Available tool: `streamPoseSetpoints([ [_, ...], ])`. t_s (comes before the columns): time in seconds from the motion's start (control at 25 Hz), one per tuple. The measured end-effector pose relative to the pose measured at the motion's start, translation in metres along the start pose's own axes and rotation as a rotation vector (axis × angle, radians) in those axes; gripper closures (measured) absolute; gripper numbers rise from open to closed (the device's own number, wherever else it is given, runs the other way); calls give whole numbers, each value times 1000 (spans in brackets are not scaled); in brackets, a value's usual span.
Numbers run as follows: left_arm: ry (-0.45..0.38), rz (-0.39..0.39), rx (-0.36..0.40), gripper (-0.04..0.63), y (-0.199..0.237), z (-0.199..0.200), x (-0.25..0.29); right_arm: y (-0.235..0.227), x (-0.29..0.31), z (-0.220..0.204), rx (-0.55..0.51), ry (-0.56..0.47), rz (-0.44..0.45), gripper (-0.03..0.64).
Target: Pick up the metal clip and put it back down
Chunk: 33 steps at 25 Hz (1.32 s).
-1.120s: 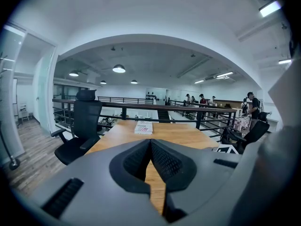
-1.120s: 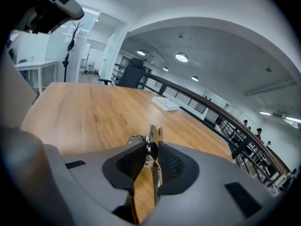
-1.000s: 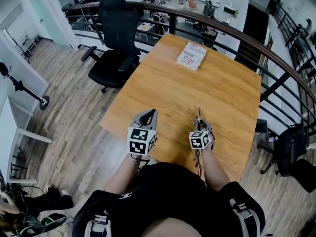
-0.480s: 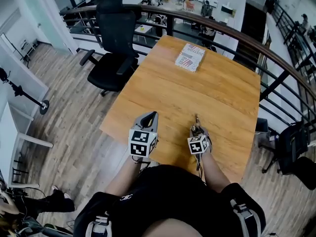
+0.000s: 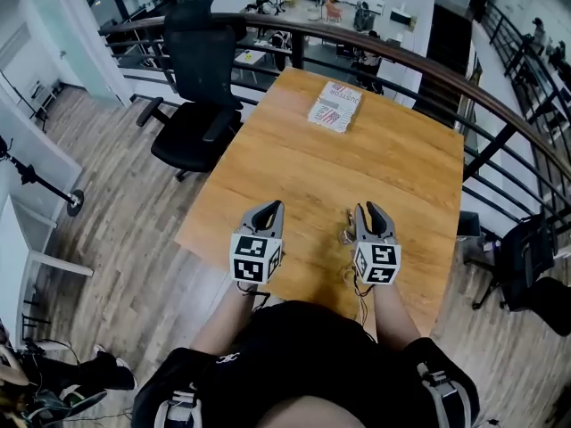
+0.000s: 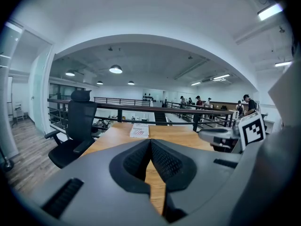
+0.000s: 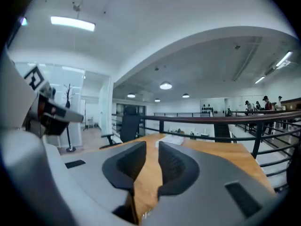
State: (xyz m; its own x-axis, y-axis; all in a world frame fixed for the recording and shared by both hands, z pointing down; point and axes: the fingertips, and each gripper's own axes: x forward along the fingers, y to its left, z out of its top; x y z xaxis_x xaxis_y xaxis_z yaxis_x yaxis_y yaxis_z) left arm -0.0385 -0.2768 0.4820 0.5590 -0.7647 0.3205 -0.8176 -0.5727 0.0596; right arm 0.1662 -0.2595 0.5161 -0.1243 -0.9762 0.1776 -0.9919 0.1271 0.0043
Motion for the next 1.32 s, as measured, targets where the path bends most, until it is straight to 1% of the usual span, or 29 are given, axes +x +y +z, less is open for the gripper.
streamPoseSetpoints([
  [0.08,-7,-2,1,583,-1,3,3,-11,-11,33,22,-83,-20,600],
  [0.16,-9,-6,1,583,-3,4,6,-21,-20,55,19,-128,-44,601],
  [0.28,-7,-14,3,583,-6,3,10,-33,-26,68,-6,-145,-83,603],
  [0.64,-4,-34,14,583,-12,5,14,-45,-27,64,1,-109,-131,604],
  [0.88,2,-40,19,583,-8,6,17,-40,-24,66,-1,-121,-123,604],
  [1.12,1,-50,22,583,-5,6,19,-39,-20,65,-2,-119,-136,603],
  [1.32,0,-58,24,583,-5,4,21,-44,-19,61,27,-117,-140,603],
])
